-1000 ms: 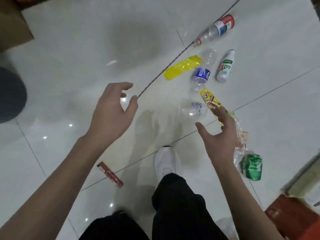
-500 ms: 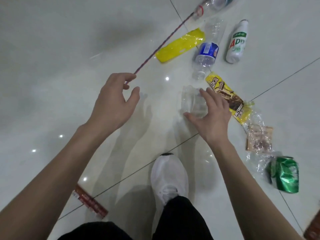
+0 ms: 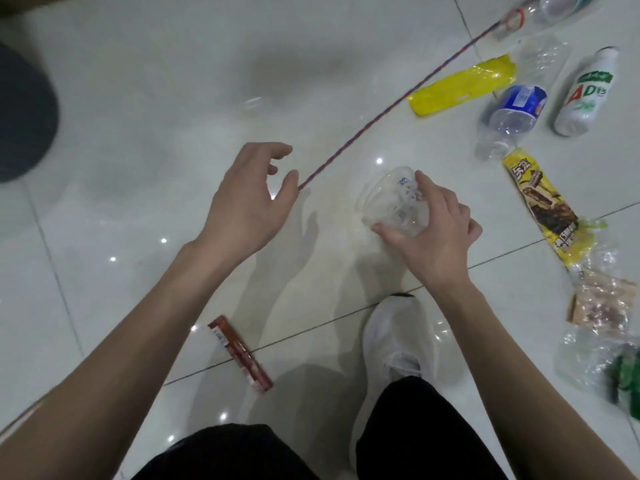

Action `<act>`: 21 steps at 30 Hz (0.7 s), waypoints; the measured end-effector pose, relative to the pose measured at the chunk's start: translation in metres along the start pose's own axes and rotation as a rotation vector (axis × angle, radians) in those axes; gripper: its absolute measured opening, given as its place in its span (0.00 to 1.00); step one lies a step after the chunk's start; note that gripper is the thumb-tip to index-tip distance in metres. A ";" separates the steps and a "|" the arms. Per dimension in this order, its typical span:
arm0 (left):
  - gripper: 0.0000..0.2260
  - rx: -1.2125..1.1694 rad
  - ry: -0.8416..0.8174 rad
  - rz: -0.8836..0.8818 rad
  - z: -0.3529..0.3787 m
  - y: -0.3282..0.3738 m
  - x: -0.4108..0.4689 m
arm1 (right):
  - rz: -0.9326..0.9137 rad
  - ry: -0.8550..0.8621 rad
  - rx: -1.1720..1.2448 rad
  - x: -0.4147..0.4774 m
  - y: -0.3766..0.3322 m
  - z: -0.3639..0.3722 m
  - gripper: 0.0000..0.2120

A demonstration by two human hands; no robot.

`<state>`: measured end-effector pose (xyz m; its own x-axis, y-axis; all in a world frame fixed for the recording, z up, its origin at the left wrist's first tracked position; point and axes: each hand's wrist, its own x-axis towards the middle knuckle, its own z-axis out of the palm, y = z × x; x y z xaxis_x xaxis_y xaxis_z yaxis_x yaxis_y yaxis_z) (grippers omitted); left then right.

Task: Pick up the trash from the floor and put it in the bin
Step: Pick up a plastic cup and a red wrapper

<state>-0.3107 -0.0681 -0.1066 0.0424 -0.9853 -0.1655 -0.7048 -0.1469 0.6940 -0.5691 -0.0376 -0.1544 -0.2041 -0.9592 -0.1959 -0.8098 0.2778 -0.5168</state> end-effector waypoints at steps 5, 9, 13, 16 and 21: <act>0.16 -0.021 0.053 -0.057 -0.022 -0.031 -0.033 | -0.086 -0.068 0.114 -0.016 -0.047 0.014 0.46; 0.16 -0.044 0.074 -0.096 -0.029 -0.058 -0.068 | -0.189 -0.140 0.157 -0.039 -0.078 0.025 0.45; 0.16 -0.072 0.091 -0.151 -0.025 -0.082 -0.105 | -0.250 -0.180 0.151 -0.056 -0.095 0.033 0.44; 0.16 -0.083 0.102 -0.161 -0.020 -0.094 -0.131 | -0.284 -0.202 0.136 -0.065 -0.100 0.035 0.45; 0.17 -0.057 0.087 -0.203 -0.010 -0.105 -0.169 | -0.335 -0.234 0.126 -0.077 -0.107 0.037 0.45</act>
<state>-0.2366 0.1133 -0.1445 0.2417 -0.9386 -0.2462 -0.6347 -0.3448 0.6916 -0.4459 0.0085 -0.1148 0.2012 -0.9635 -0.1766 -0.7334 -0.0286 -0.6792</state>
